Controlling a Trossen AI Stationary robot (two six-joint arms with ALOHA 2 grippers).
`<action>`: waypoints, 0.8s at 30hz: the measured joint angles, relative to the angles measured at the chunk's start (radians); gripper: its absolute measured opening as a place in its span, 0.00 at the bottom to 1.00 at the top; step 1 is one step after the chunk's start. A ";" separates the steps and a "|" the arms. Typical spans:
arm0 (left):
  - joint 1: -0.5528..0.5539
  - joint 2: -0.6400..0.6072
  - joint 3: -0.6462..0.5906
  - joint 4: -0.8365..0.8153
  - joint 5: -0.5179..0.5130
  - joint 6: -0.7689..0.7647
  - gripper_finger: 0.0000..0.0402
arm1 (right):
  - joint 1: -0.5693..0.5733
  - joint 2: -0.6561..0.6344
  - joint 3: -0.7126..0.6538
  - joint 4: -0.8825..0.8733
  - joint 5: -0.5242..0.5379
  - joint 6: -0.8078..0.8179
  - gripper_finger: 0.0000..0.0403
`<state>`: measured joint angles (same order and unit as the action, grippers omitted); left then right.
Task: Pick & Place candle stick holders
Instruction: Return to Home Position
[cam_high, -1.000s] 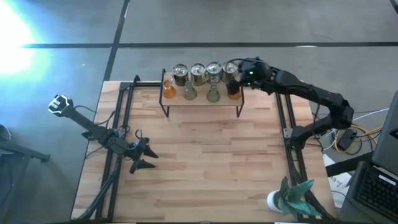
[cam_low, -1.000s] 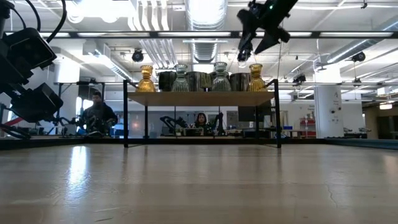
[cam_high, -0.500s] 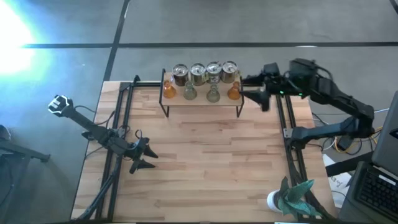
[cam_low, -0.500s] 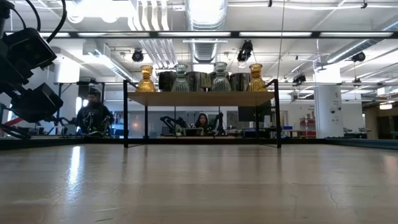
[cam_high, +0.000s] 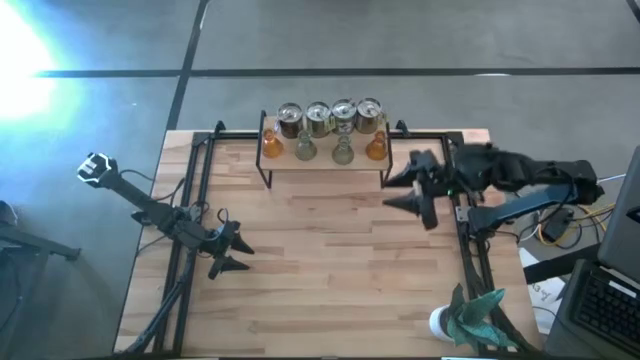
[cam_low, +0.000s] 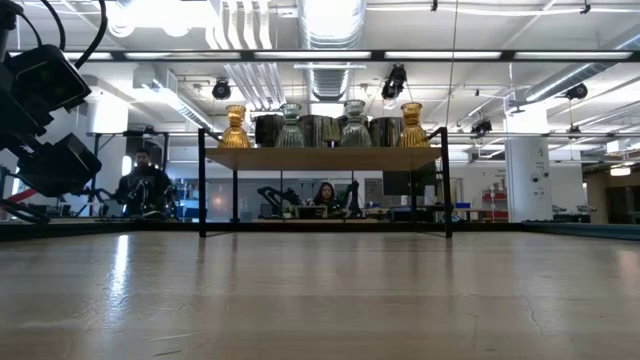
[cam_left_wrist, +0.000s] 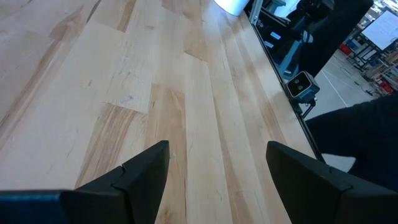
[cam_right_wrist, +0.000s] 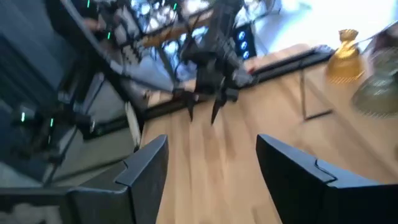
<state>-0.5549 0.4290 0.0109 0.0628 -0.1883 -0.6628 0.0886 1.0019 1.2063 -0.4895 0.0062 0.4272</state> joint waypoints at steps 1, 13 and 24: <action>0.000 0.000 0.000 0.000 0.000 0.000 0.68 | 0.023 0.000 -0.018 0.001 0.013 0.000 0.58; 0.000 0.000 0.000 0.000 0.000 0.000 0.68 | 0.122 -0.227 -0.392 0.176 0.074 -0.044 0.49; 0.000 0.000 0.000 0.000 0.000 0.000 0.68 | 0.121 -0.615 -0.738 0.239 0.076 -0.286 0.40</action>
<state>-0.5549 0.4290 0.0109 0.0631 -0.1883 -0.6628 0.2096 0.3868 0.4684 -0.2507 0.0818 0.1416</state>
